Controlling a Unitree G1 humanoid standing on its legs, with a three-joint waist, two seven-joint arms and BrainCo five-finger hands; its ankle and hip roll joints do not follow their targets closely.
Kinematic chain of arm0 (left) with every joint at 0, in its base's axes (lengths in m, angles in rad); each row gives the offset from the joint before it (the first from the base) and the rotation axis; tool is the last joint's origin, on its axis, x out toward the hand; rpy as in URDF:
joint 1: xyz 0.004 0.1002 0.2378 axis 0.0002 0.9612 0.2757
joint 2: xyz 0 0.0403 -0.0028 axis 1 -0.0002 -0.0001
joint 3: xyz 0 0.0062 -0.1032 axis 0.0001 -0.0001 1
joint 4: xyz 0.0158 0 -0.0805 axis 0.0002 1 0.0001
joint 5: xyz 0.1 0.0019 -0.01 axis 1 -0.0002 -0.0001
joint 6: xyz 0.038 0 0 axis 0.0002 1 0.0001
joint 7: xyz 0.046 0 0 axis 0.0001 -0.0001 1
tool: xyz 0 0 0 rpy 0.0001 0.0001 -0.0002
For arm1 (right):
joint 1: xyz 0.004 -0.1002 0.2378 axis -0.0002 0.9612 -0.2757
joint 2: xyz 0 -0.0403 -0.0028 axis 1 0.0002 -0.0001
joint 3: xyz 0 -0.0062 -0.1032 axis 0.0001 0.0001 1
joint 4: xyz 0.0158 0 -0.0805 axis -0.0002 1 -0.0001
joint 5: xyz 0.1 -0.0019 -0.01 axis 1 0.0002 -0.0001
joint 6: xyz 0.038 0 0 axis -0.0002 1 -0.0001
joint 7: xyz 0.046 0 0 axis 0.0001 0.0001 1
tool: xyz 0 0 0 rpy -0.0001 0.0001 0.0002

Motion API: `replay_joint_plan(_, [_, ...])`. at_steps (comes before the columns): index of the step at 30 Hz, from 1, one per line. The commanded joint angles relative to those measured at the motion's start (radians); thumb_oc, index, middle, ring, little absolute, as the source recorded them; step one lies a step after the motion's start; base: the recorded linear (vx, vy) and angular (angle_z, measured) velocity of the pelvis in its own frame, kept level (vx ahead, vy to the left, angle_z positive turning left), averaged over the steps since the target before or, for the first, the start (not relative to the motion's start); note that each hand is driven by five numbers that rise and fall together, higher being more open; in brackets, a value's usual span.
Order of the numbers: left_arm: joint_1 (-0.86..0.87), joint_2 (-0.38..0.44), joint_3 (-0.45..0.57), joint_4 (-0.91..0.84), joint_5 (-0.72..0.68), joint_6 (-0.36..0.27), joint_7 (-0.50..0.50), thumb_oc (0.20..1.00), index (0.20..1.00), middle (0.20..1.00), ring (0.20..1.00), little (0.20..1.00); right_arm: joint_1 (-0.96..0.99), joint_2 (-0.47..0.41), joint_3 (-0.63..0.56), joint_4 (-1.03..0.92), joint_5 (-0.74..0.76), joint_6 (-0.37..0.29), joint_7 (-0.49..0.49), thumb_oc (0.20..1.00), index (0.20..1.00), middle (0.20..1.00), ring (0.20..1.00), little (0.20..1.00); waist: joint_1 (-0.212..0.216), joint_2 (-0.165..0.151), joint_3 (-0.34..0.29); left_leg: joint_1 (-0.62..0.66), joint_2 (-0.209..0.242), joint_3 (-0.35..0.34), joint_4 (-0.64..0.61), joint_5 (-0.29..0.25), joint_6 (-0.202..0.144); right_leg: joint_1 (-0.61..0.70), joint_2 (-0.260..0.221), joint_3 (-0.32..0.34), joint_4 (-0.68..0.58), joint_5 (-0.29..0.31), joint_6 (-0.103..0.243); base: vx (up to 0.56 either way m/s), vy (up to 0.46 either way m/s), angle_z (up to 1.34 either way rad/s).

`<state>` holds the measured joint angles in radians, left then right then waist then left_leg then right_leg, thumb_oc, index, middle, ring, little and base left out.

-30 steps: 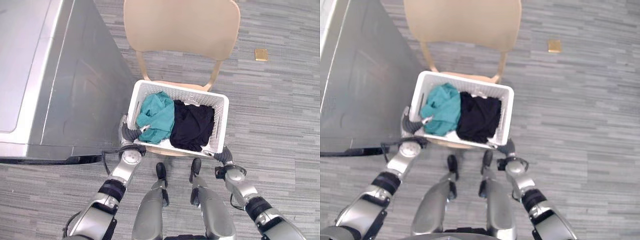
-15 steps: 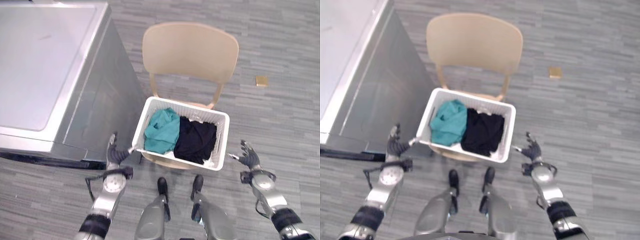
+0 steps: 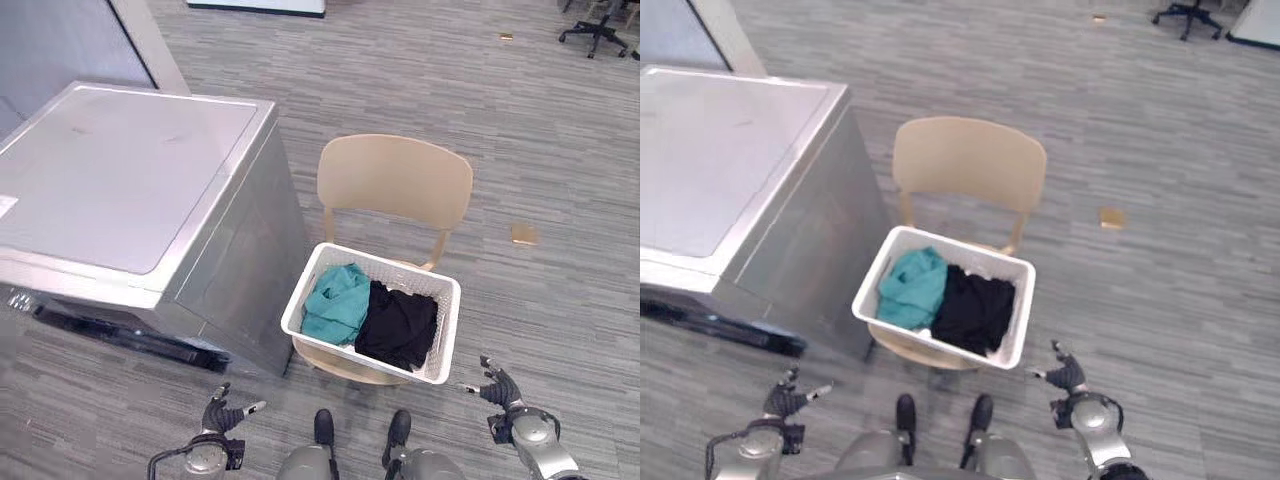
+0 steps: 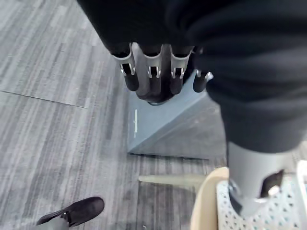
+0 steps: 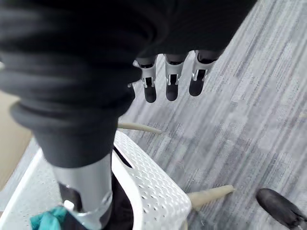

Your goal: Grab the laundry basket,head to the washer,open it,put in the laundry and shut it.

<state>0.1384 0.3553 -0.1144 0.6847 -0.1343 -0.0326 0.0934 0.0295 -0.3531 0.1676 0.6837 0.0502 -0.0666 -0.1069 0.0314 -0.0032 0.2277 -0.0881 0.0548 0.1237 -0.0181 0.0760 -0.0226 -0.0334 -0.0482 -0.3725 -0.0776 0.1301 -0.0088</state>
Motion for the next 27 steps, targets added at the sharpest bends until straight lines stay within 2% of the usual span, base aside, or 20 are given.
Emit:
replay_joint_plan(1, [-0.058, 0.022, -0.019, -0.042, 0.033, -0.033, 0.034, 1.0, 1.0, 1.0, 1.0, 1.0, -0.022, -0.019, -0.012, -0.052, 0.038, -0.031, -0.033, 1.0, 1.0, 1.0, 1.0, 1.0, 0.005, 0.008, 0.04, -0.111, 0.036, 0.048, 0.165, -0.05, -0.053, -0.015, -0.086, 0.0, 0.11, -0.194, 0.099, -0.07, 0.194, 0.74])
replay_joint_plan(2, [-0.058, 0.016, -0.02, -0.046, 0.033, -0.033, 0.033, 1.0, 1.0, 1.0, 1.0, 1.0, -0.022, -0.016, -0.014, -0.046, 0.046, -0.027, -0.034, 1.0, 1.0, 1.0, 1.0, 1.0, 0.001, 0.004, 0.039, -0.089, 0.066, 0.05, 0.183, -0.095, -0.062, -0.006, -0.102, 0.0, 0.11, -0.2, 0.108, -0.04, 0.26, 0.83])
replay_joint_plan(4, [-0.06, 0.014, -0.018, -0.041, 0.032, -0.033, 0.035, 1.0, 1.0, 1.0, 1.0, 1.0, -0.026, -0.014, -0.013, -0.041, 0.048, -0.025, -0.035, 1.0, 1.0, 1.0, 1.0, 1.0, -0.001, -0.001, 0.039, -0.08, 0.084, 0.05, 0.189, -0.101, -0.064, -0.004, -0.114, -0.004, 0.108, -0.193, 0.111, 0.02, 0.238, 0.66])
replay_joint_plan(5, [-0.067, 0.008, -0.02, -0.041, 0.025, -0.033, 0.041, 1.0, 1.0, 1.0, 1.0, 1.0, -0.032, -0.013, -0.018, -0.026, 0.053, -0.022, -0.04, 1.0, 1.0, 1.0, 1.0, 1.0, -0.01, -0.016, 0.035, -0.06, 0.146, 0.052, 0.19, -0.095, -0.072, -0.002, -0.152, -0.019, 0.109, -0.176, 0.126, -0.01, 0.212, 0.39])
replay_joint_plan(6, [-0.067, 0.008, -0.02, -0.041, 0.024, -0.033, 0.041, 1.0, 1.0, 1.0, 1.0, 1.0, -0.032, -0.013, -0.018, -0.025, 0.053, -0.023, -0.04, 1.0, 1.0, 1.0, 1.0, 1.0, -0.011, -0.016, 0.035, -0.059, 0.146, 0.051, 0.19, -0.095, -0.073, -0.002, -0.152, -0.02, 0.109, -0.176, 0.126, -0.01, 0.306, 0.39])
replay_joint_plan(7, [-0.067, 0.007, -0.021, -0.039, 0.026, -0.032, 0.044, 1.0, 1.0, 1.0, 1.0, 1.0, -0.031, -0.011, -0.023, -0.021, 0.058, -0.02, -0.041, 1.0, 1.0, 1.0, 1.0, 1.0, -0.017, -0.019, 0.031, -0.049, 0.177, 0.062, 0.185, -0.085, -0.077, -0.002, -0.167, -0.027, 0.111, -0.173, 0.131, 0.02, 0.35, 0.38])
replay_joint_plan(8, [-0.073, 0.006, -0.026, -0.042, 0.024, -0.031, 0.05, 1.0, 1.0, 1.0, 1.0, 1.0, -0.023, -0.008, -0.046, -0.012, 0.073, -0.018, -0.047, 1.0, 1.0, 1.0, 1.0, 1.0, -0.035, -0.018, 0.016, -0.028, 0.232, 0.096, 0.159, -0.052, -0.097, 0.004, -0.2, -0.054, 0.11, -0.161, 0.148, 0.01, 0.351, 0.41])
replay_joint_plan(9, [-0.073, 0.006, -0.026, -0.042, 0.024, -0.031, 0.05, 1.0, 1.0, 1.0, 1.0, 1.0, -0.023, -0.008, -0.046, -0.012, 0.073, -0.018, -0.047, 1.0, 1.0, 1.0, 1.0, 1.0, -0.035, -0.017, 0.016, -0.028, 0.232, 0.096, 0.159, -0.052, -0.097, 0.004, -0.2, -0.054, 0.11, -0.161, 0.148, 0.1, 0.573, 0.55])
replay_joint_plan(10, [-0.079, 0.003, -0.037, -0.038, 0.038, -0.025, 0.042, 1.0, 1.0, 1.0, 1.0, 1.0, -0.003, 0.002, -0.076, -0.011, 0.083, -0.012, -0.044, 1.0, 1.0, 1.0, 1.0, 1.0, -0.051, -0.006, -0.009, -0.009, 0.241, 0.137, 0.112, -0.053, -0.115, 0.016, -0.236, -0.083, 0.108, -0.143, 0.173, 0.14, 0.471, 0.58])
replay_joint_plan(12, [-0.088, 0.004, -0.045, -0.029, 0.05, -0.026, 0.038, 1.0, 1.0, 1.0, 1.0, 1.0, 0.007, 0.022, -0.095, 0.007, 0.094, -0.007, -0.044, 1.0, 1.0, 1.0, 1.0, 1.0, -0.057, -0.013, -0.019, -0.018, 0.199, 0.121, 0.126, -0.087, -0.108, 0.023, -0.288, -0.084, 0.124, -0.1, 0.19, 0.13, 0.481, 0.52])
replay_joint_plan(13, [-0.089, 0.004, -0.045, -0.029, 0.05, -0.026, 0.038, 1.0, 1.0, 1.0, 1.0, 1.0, 0.006, 0.022, -0.095, 0.008, 0.094, -0.007, -0.044, 1.0, 1.0, 1.0, 1.0, 1.0, -0.058, -0.015, -0.02, -0.019, 0.196, 0.121, 0.128, -0.089, -0.106, 0.022, -0.291, -0.085, 0.125, -0.098, 0.193, 0.04, 0.425, 0.71])
replay_joint_plan(14, [-0.096, 0.021, -0.045, -0.029, 0.066, -0.022, 0.043, 1.0, 1.0, 1.0, 1.0, 1.0, 0.006, 0.054, -0.109, 0.023, 0.104, 0.003, -0.055, 1.0, 1.0, 1.0, 1.0, 1.0, -0.059, -0.028, -0.01, -0.023, 0.152, 0.121, 0.139, -0.123, -0.083, -0.002, -0.33, -0.064, 0.171, -0.067, 0.195, 0.0, 0.356, 0.81])
replay_joint_plan(16, [-0.103, 0.034, -0.031, -0.032, 0.058, -0.026, 0.056, 1.0, 1.0, 1.0, 1.0, 1.0, 0.008, 0.087, -0.12, 0.037, 0.126, -0.002, -0.077, 1.0, 1.0, 1.0, 1.0, 1.0, -0.058, -0.032, 0.003, -0.021, 0.125, 0.133, 0.143, -0.138, -0.055, -0.046, -0.336, -0.028, 0.248, -0.069, 0.185, -0.02, 0.34, 0.46])
replay_joint_plan(17, [-0.103, 0.034, -0.031, -0.032, 0.058, -0.026, 0.056, 1.0, 1.0, 1.0, 1.0, 1.0, 0.008, 0.088, -0.12, 0.037, 0.126, -0.002, -0.077, 1.0, 1.0, 1.0, 1.0, 1.0, -0.056, -0.034, 0.003, -0.021, 0.124, 0.135, 0.143, -0.139, -0.055, -0.05, -0.337, -0.024, 0.252, -0.071, 0.185, -0.01, 0.234, -0.01])
replay_joint_plan(19, [-0.102, 0.033, -0.025, -0.035, 0.039, -0.025, 0.062, 1.0, 1.0, 1.0, 1.0, 1.0, 0.033, 0.123, -0.139, 0.045, 0.197, 0.001, -0.064, 1.0, 1.0, 1.0, 1.0, 1.0, -0.073, -0.03, 0.007, 0.008, 0.089, 0.139, 0.106, -0.134, -0.034, -0.09, -0.262, 0.054, 0.303, -0.124, 0.159, 0.03, 0.264, -0.16])
replay_joint_plan(21, [-0.097, 0.023, -0.023, -0.032, 0.023, -0.027, 0.057, 1.0, 1.0, 1.0, 1.0, 1.0, 0.036, 0.13, -0.136, 0.07, 0.233, -0.009, -0.056, 1.0, 1.0, 1.0, 1.0, 1.0, -0.082, -0.019, 0.007, 0.034, 0.059, 0.136, 0.075, -0.129, -0.019, -0.107, -0.192, 0.087, 0.331, -0.172, 0.146, 0.03, 0.264, -0.12])
replay_joint_plan(22, [-0.098, 0.015, -0.026, -0.023, 0.013, -0.026, 0.055, 1.0, 1.0, 1.0, 1.0, 1.0, 0.027, 0.128, -0.129, 0.081, 0.243, -0.01, -0.054, 1.0, 1.0, 1.0, 1.0, 1.0, -0.087, -0.019, 0.011, 0.033, 0.044, 0.139, 0.061, -0.104, -0.006, -0.125, -0.144, 0.095, 0.33, -0.176, 0.124, -0.01, 0.185, -0.02])
replay_joint_plan(24, [-0.101, 0.003, -0.033, -0.003, 0.006, -0.024, 0.049, 1.0, 1.0, 1.0, 1.0, 1.0, 0.024, 0.13, -0.107, 0.1, 0.251, -0.008, -0.044, 1.0, 1.0, 1.0, 1.0, 1.0, -0.091, -0.021, 0.014, 0.049, 0.016, 0.128, 0.039, -0.098, 0.001, -0.144, -0.064, 0.115, 0.327, -0.201, 0.117, 0.0, 0.122, 0.16])
replay_joint_plan(25, [-0.106, -0.003, -0.035, 0.004, 0.001, -0.024, 0.051, 1.0, 1.0, 1.0, 1.0, 1.0, 0.018, 0.128, -0.097, 0.102, 0.244, -0.011, -0.049, 1.0, 1.0, 1.0, 1.0, 1.0, -0.089, -0.027, 0.017, 0.053, 0.0, 0.126, 0.033, -0.101, 0.005, -0.149, -0.039, 0.11, 0.312, -0.198, 0.117, 0.01, 0.071, 0.3])
replay_joint_plan(27, [-0.115, -0.01, -0.042, 0.018, 0.005, -0.028, 0.052, 1.0, 1.0, 1.0, 1.0, 1.0, 0.014, 0.131, -0.073, 0.098, 0.239, -0.012, -0.041, 1.0, 1.0, 1.0, 1.0, 1.0, -0.083, -0.033, 0.016, 0.06, -0.021, 0.119, 0.018, -0.098, 0.006, -0.14, -0.02, 0.087, 0.269, -0.201, 0.108, 0.04, -0.024, 0.29])
